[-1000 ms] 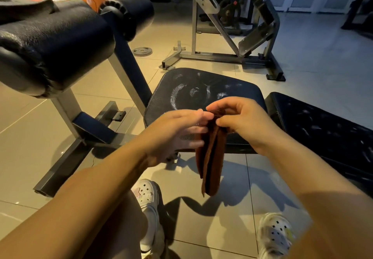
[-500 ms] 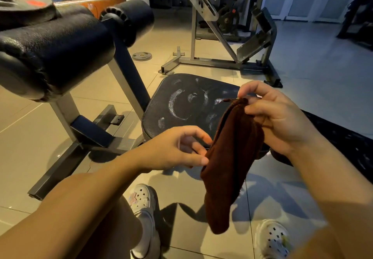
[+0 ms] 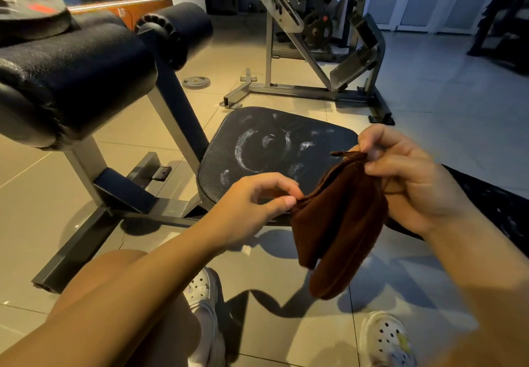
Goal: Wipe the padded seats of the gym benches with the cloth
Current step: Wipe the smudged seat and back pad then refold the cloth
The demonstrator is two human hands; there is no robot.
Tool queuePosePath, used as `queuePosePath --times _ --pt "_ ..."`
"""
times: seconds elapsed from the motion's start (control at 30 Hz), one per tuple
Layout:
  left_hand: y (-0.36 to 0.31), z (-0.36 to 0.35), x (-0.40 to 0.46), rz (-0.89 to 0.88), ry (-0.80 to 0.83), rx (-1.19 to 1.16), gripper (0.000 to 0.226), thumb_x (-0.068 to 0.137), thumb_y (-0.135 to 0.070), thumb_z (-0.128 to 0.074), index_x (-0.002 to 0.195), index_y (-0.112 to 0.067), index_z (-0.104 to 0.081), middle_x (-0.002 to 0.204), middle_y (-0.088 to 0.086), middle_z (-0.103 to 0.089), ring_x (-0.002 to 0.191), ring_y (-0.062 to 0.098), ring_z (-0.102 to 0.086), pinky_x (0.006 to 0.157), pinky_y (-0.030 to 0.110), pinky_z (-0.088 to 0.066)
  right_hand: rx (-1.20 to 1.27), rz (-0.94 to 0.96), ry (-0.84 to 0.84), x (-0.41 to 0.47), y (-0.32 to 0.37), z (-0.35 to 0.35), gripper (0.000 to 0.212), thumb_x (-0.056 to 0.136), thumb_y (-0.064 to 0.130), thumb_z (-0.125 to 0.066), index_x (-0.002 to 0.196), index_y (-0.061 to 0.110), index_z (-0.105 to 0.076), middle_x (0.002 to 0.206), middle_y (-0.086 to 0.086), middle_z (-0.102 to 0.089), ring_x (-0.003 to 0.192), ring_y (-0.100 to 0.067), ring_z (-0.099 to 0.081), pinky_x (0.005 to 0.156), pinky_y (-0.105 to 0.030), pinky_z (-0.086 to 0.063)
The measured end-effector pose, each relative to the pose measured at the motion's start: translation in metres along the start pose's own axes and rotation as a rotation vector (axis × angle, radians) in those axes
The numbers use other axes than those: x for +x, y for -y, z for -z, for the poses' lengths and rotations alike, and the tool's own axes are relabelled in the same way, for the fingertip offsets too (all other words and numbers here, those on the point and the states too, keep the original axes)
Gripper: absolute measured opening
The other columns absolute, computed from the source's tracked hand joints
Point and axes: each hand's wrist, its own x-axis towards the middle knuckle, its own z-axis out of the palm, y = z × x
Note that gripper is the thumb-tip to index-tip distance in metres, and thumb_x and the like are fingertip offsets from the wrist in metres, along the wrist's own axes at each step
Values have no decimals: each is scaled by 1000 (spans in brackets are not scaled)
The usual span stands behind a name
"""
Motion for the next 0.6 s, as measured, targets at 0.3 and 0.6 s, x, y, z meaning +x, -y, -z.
queuePosePath --times 0.3,0.6 --pt "-3 -17 -5 27 71 52 21 86 2 -66 93 -17 -65 81 4 -65 77 16 -67 77 27 -56 -55 -14 6 -7 3 0 32 73 -6 -52 69 22 -68 66 -1 -61 58 -9 -61 53 -17 -49" --pt "-3 15 -16 134 -25 597 23 95 -15 -56 97 -37 -61 99 -13 -60 96 7 -61 88 34 -55 -1365 -166 -107 -1 -25 14 30 91 1 -56 100 29 -58 87 9 -58 67 -6 -52 60 -20 -41"
